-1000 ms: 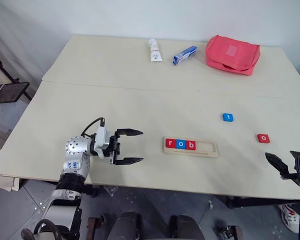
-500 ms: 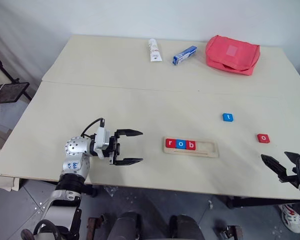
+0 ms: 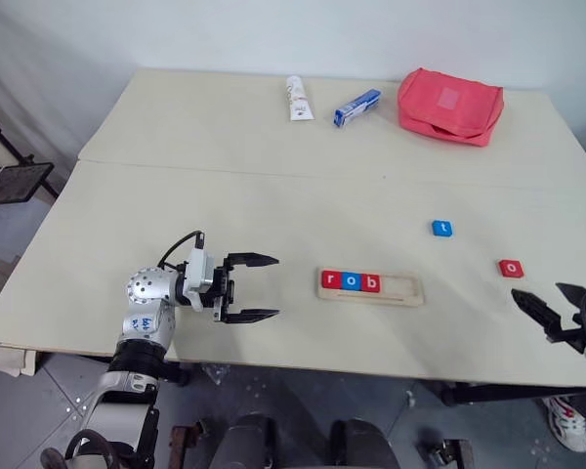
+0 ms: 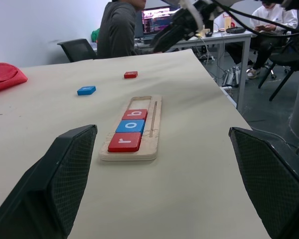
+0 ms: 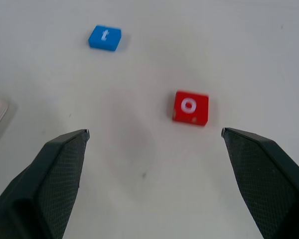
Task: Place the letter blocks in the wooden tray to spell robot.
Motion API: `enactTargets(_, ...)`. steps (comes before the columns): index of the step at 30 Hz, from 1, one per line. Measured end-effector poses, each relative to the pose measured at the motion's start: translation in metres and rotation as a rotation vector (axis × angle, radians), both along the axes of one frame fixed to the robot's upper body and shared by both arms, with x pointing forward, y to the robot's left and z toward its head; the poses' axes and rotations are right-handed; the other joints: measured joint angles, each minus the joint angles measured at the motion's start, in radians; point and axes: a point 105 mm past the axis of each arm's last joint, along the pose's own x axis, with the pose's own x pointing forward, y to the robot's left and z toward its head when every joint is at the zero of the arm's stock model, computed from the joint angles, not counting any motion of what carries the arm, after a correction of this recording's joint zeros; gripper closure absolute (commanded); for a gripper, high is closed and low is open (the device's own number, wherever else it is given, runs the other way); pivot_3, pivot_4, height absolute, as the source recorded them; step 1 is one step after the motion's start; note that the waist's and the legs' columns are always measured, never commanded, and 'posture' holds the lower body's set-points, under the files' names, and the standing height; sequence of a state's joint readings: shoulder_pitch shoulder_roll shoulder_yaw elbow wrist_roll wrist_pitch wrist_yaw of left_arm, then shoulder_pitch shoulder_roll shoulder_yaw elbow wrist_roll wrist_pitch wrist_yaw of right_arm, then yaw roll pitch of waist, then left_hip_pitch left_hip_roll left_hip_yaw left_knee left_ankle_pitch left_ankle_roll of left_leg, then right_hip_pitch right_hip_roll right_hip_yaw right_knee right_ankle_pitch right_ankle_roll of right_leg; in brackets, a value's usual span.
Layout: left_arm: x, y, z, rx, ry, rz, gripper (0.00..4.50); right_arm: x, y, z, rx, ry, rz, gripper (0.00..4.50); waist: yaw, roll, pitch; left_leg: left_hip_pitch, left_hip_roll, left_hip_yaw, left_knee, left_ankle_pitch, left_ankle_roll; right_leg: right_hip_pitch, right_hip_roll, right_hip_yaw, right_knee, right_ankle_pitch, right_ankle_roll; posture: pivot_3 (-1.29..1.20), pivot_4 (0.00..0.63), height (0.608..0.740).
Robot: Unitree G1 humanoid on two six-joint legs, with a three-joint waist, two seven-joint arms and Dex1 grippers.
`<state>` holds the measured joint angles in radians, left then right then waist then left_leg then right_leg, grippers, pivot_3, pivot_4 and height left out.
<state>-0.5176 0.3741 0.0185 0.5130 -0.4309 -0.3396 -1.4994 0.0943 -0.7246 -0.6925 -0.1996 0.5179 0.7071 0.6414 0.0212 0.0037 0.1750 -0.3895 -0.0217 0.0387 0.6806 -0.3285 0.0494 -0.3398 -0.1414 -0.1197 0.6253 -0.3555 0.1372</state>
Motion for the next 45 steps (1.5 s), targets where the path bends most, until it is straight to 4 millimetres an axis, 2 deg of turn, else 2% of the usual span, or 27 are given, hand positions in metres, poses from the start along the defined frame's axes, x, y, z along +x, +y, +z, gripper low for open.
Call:
enactTargets(12,-0.006,0.004,-0.001,0.017,-0.003,0.001,0.0,0.066,-0.021,-0.026,0.008,0.066,-0.079,0.03,-0.001,0.0,0.0,-0.001,-0.001,0.0,0.0,0.0,0.0,0.0,-0.001,-0.001,0.0,0.0,0.0,0.0,0.15,0.74)
enactTargets(14,-0.007,0.005,0.0,0.018,-0.006,0.003,0.0,0.07,-0.023,-0.029,0.001,0.072,-0.09,0.03,0.0,0.0,0.0,-0.001,0.0,-0.001,0.0,0.0,0.0,0.0,-0.001,-0.002,0.0,0.0,0.0,0.0,0.15,0.74)
enactTargets(18,-0.009,0.006,-0.003,0.015,0.003,0.016,0.0,0.073,-0.027,-0.038,-0.008,0.088,-0.104,0.03,0.0,0.0,0.0,-0.001,-0.001,-0.001,0.0,0.0,0.0,0.0,-0.001,-0.002,0.0,0.0,0.0,0.0,0.15,0.74)
enactTargets(35,-0.009,0.004,-0.001,0.006,-0.007,0.026,0.0,0.065,-0.031,-0.042,0.004,0.076,-0.13,0.03,0.0,0.0,0.0,-0.001,0.0,-0.001,0.0,0.0,0.0,0.0,-0.001,-0.003,0.0,0.0,0.0,0.0,0.15,0.74)
enactTargets(38,-0.009,0.003,0.0,0.006,-0.011,0.024,0.0,0.066,-0.03,-0.043,0.01,0.074,-0.128,0.87,0.0,0.0,0.0,-0.001,-0.001,-0.001,0.0,0.0,0.0,0.0,-0.001,-0.003,0.0,0.0,0.0,0.0,0.15,0.74)
enactTargets(44,-0.009,0.003,0.0,0.005,-0.015,0.02,0.0,0.067,-0.025,-0.043,0.034,0.067,-0.118,2.89,0.002,0.0,0.0,-0.001,-0.001,-0.001,0.0,0.0,0.0,0.001,-0.001,-0.003,0.0,0.0,0.0,0.0,0.15,0.74)
enactTargets(45,-0.009,0.003,0.0,0.005,-0.015,0.02,0.0,0.067,-0.025,-0.043,0.035,0.066,-0.118,3.05,0.002,0.0,0.0,-0.001,-0.001,-0.001,0.0,0.0,0.0,0.001,-0.001,-0.003,0.0,0.0,0.0,0.0,0.15,0.74)
